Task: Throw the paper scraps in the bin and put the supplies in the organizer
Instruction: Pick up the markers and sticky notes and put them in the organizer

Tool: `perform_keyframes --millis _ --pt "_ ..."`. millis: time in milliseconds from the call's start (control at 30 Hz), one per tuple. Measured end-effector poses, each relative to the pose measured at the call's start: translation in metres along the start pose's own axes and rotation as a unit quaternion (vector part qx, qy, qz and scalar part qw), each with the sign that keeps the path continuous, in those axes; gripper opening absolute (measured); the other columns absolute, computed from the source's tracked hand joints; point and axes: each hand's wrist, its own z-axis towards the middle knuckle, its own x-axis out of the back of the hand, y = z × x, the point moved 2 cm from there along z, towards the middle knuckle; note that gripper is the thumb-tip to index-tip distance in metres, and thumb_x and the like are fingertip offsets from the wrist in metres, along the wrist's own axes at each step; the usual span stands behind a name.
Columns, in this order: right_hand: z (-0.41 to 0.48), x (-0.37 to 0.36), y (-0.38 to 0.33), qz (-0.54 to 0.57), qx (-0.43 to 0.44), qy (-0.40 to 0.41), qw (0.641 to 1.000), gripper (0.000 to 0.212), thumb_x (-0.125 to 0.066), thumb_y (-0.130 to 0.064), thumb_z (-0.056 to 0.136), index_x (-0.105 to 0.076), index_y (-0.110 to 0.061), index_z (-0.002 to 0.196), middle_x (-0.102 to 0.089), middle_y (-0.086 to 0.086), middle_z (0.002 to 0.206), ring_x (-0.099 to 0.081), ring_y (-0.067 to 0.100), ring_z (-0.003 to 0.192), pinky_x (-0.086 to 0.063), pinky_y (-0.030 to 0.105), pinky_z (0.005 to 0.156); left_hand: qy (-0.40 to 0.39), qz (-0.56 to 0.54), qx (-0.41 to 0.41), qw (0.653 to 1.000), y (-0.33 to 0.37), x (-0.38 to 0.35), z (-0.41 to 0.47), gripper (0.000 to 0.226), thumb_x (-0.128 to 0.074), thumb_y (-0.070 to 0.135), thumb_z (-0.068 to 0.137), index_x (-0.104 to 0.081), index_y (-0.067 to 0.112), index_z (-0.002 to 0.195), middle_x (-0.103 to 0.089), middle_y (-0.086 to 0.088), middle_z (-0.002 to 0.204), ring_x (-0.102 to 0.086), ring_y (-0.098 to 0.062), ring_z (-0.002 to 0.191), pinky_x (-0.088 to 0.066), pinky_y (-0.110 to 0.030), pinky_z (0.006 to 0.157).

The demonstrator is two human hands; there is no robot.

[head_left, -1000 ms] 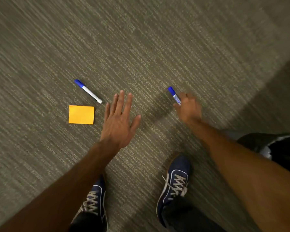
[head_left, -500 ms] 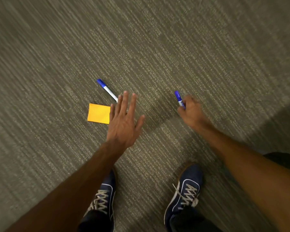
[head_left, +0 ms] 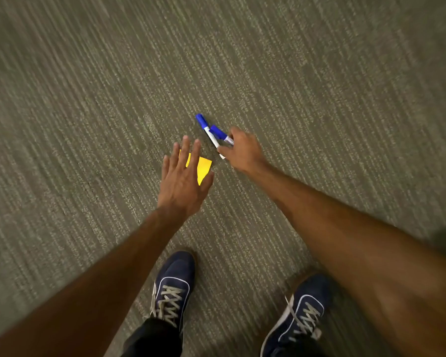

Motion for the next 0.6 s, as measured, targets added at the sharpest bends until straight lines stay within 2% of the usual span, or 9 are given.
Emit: perform_keyframes --millis 100,200,300,367,467,533,600 --pt "0.02 -0.022 -0.008 -0.032 0.013 0.017 0.999 0.046 -0.074 -0.034 0.088 -0.056 -0.003 0.117 -0.067 0.019 0.117 -0.065 0.037 0.107 -0.049 0.038 0.081 -0.015 -0.007 0.025 1.0 -0.025 -0.015 0.011 0.079 -0.047 0.052 0.097 -0.009 0.018 0.158 -0.002 -0.009 0.167 -0.004 -0.03 0.153 -0.017 -0.053 0.121" --pt "0.034 -0.038 -0.013 -0.072 0.019 0.035 0.997 0.053 -0.074 -0.038 0.087 -0.052 -0.004 0.121 -0.063 0.021 0.122 -0.063 0.039 0.11 -0.053 0.044 0.087 -0.027 -0.029 0.044 0.998 -0.042 -0.025 0.019 0.087 -0.057 0.049 0.094 -0.008 0.018 0.158 0.0 -0.01 0.166 -0.004 -0.031 0.153 -0.017 -0.051 0.121" --pt "0.042 -0.045 -0.013 -0.102 0.031 0.045 0.993 0.048 -0.076 -0.029 0.087 -0.052 -0.004 0.121 -0.063 0.02 0.124 -0.063 0.039 0.112 -0.053 0.044 0.088 -0.044 -0.003 0.03 0.999 -0.048 -0.031 0.029 0.089 -0.063 0.045 0.092 -0.009 0.021 0.158 0.0 -0.01 0.167 -0.008 -0.033 0.152 -0.022 -0.052 0.12" --pt "0.045 -0.044 -0.013 -0.088 0.033 0.044 0.995 0.039 -0.072 -0.023 0.09 -0.055 -0.004 0.119 -0.064 0.021 0.123 -0.063 0.038 0.112 -0.049 0.039 0.087 -0.059 0.031 0.007 0.998 -0.048 -0.032 0.036 0.084 -0.066 0.045 0.089 -0.02 0.023 0.156 -0.011 -0.011 0.165 -0.014 -0.033 0.15 -0.026 -0.052 0.117" --pt "0.045 -0.034 -0.007 -0.02 0.015 0.04 0.999 0.017 -0.066 -0.02 0.093 -0.053 -0.013 0.1 -0.066 0.021 0.109 -0.061 0.032 0.094 -0.037 0.031 0.071 -0.063 0.105 -0.042 0.992 -0.043 -0.033 0.04 0.071 -0.073 0.043 0.082 -0.044 0.017 0.141 -0.037 -0.012 0.148 -0.031 -0.032 0.139 -0.035 -0.05 0.108" --pt "0.04 -0.026 0.001 0.033 -0.007 0.045 0.998 0.02 -0.066 -0.021 0.093 -0.047 -0.014 0.091 -0.06 0.011 0.09 -0.052 0.024 0.08 -0.03 0.027 0.064 -0.059 0.15 -0.065 0.985 -0.04 -0.034 0.041 0.071 -0.077 0.04 0.078 -0.045 0.012 0.135 -0.044 -0.012 0.137 -0.039 -0.031 0.13 -0.037 -0.048 0.104" --pt "0.033 -0.019 0.009 0.084 -0.027 0.052 0.995 0.02 -0.066 -0.021 0.092 -0.048 -0.014 0.088 -0.051 -0.001 0.076 -0.048 0.019 0.074 -0.031 0.029 0.063 -0.048 0.164 -0.064 0.983 -0.04 -0.035 0.041 0.075 -0.079 0.042 0.076 -0.042 0.01 0.133 -0.048 -0.01 0.13 -0.044 -0.03 0.122 -0.038 -0.046 0.1"
